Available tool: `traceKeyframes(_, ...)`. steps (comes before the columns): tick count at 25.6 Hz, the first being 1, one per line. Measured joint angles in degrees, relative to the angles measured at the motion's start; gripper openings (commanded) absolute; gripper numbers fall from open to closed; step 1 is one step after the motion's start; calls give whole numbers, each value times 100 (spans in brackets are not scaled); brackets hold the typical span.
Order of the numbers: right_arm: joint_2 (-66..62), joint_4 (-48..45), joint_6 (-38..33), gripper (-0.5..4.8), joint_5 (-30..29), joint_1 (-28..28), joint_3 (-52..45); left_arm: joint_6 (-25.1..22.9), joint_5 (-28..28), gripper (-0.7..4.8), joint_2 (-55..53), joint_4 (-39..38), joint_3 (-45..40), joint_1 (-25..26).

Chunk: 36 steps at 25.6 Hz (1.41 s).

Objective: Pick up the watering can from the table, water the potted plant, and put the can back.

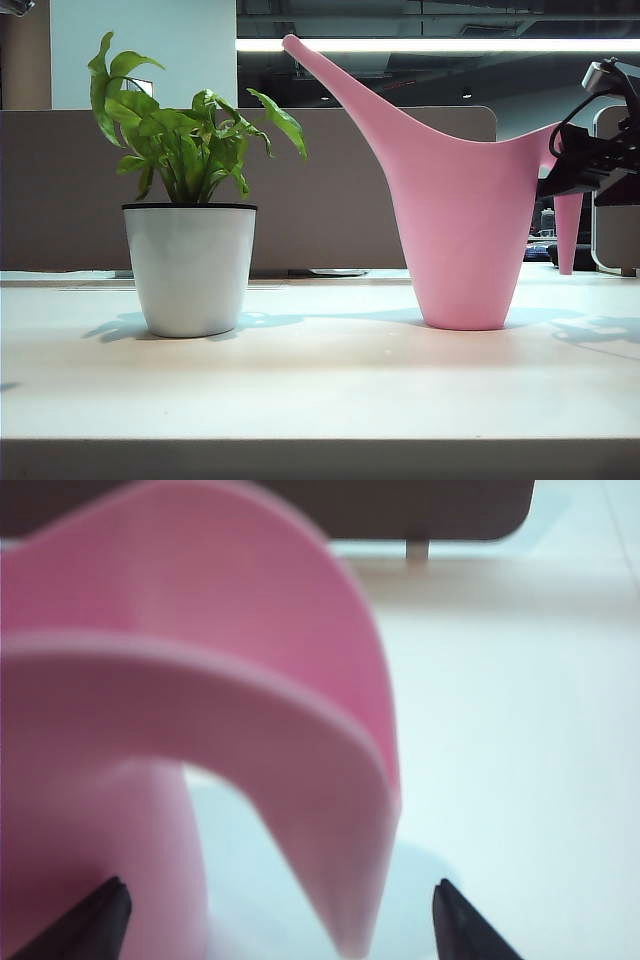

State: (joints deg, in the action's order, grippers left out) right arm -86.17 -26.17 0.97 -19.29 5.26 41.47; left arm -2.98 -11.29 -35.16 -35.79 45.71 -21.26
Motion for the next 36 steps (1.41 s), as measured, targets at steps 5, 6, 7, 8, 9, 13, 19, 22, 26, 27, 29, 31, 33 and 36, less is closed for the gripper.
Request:
traceKeyframes(5, 437, 686, 66, 442, 129, 0, -11, -2, 0, -5, 0, 0, 0, 2)
traceKeyframes(6, 509, 828, 83, 442, 157, 0, -11, 0, 0, -5, 0, 0, 0, 2)
traceKeyframes(7, 592, 968, 87, 442, 229, 0, -15, 0, 0, -5, 0, 0, 0, 2)
traceKeyframes(8, 741, 1047, 98, 441, 258, 0, -72, 0, 0, -5, 0, -2, 0, 2)
traceKeyframes(9, 826, 1071, 101, 423, 260, 0, -107, -2, 0, -5, 0, 0, 0, 2)
traceKeyframes(13, 1762, 1071, 205, 355, 260, -4, -654, 0, 0, -5, 2, -7, 0, 2)
traceKeyframes(19, 3228, 1565, 7, 355, 269, -9, -1165, 0, 0, -5, 4, -70, 0, 0)
traceKeyframes(22, 4013, 1818, -520, 355, 264, -9, -1167, -2, 0, -5, 2, 11, 0, 0)
traceKeyframes(26, 4721, 1982, -675, 355, 260, -15, -1165, 0, 0, -5, 4, 219, 0, 0)
traceKeyframes(27, 5016, 2214, -699, 355, 258, -17, -1165, 0, 0, -5, 4, 328, 0, 0)
traceKeyframes(29, 5281, 2417, -708, 355, 258, -111, -1165, -2, 0, -5, 4, 474, 0, 2)
traceKeyframes(31, 5486, 2605, -708, 354, 247, -166, -1167, 0, 0, -5, 2, 614, 0, 0)
traceKeyframes(33, 5783, 2767, -719, 319, 256, -243, -1165, 0, 9, -5, 13, 769, 0, 2)
traceKeyframes(36, 6336, 3377, -741, 106, 234, -435, -1165, 0, 52, -5, 251, 887, -164, 0)
